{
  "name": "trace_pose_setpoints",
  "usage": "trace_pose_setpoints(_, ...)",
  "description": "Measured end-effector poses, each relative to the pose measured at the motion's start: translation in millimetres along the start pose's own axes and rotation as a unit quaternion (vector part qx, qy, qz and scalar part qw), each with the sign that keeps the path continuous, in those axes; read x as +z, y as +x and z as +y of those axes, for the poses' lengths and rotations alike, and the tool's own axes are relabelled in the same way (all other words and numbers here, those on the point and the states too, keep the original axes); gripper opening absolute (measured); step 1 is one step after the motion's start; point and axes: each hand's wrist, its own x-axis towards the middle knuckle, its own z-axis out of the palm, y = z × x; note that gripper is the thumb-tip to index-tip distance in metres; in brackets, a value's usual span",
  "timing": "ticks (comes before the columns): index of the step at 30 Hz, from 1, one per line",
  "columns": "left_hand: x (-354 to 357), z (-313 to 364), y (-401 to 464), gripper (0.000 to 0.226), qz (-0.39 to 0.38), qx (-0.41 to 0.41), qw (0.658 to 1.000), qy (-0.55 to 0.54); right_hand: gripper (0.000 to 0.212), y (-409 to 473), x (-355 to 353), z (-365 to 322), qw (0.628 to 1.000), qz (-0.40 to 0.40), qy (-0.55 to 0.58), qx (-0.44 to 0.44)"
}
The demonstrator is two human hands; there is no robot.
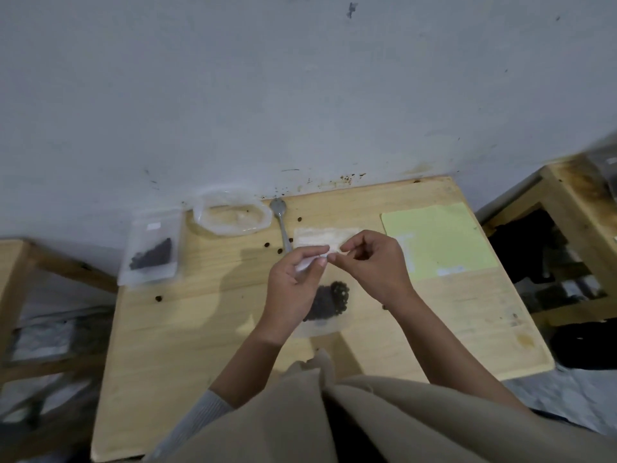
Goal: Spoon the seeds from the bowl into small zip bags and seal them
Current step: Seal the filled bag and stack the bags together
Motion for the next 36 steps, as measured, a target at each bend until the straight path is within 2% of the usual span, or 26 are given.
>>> trace_pose_setpoints(7,-75,4,-15,0.02,0.059,-0.002,0.998,0.01,0.017,-26,64,-23,0.997,0.011,0.072,0.022)
trace_pose_setpoints(11,-123,8,-22,0.02,0.096,-0.011,0.995,-0.009,0.012,-42,108,-30,0.998,0.01,0.068,-0.007)
trace_pose_setpoints(15,-175,6,-23,0.018,0.14,-0.042,0.987,-0.063,0.016,-61,156,-32,0.995,-0.076,0.06,-0.028)
trace_pose_setpoints(19,-225,0,-17,0.021,0.158,-0.051,0.982,-0.088,0.033,-75,201,-32,0.983,-0.159,0.086,-0.043)
trace_pose_setpoints(22,-260,-15,-13,0.032,0.126,-0.038,0.991,-0.03,0.034,-73,234,-32,0.986,-0.143,0.087,-0.021)
trace_pose_setpoints(24,-279,-26,-11,0.035,0.098,-0.058,0.994,0.004,0.035,-65,255,-34,0.989,-0.121,0.085,-0.004)
trace_pose_setpoints(26,-294,-35,-7,0.041,0.092,-0.089,0.991,0.031,0.035,-53,273,-37,0.991,-0.107,0.08,0.012)
trace_pose_setpoints(29,-309,-50,4,0.048,0.099,-0.107,0.98,0.137,0.032,-29,299,-42,0.996,-0.078,0.048,0.015)
trace_pose_setpoints(36,-329,-81,44,0.043,0.095,-0.1,0.959,0.249,0.035,16,339,-41,0.994,-0.055,-0.092,0.005)
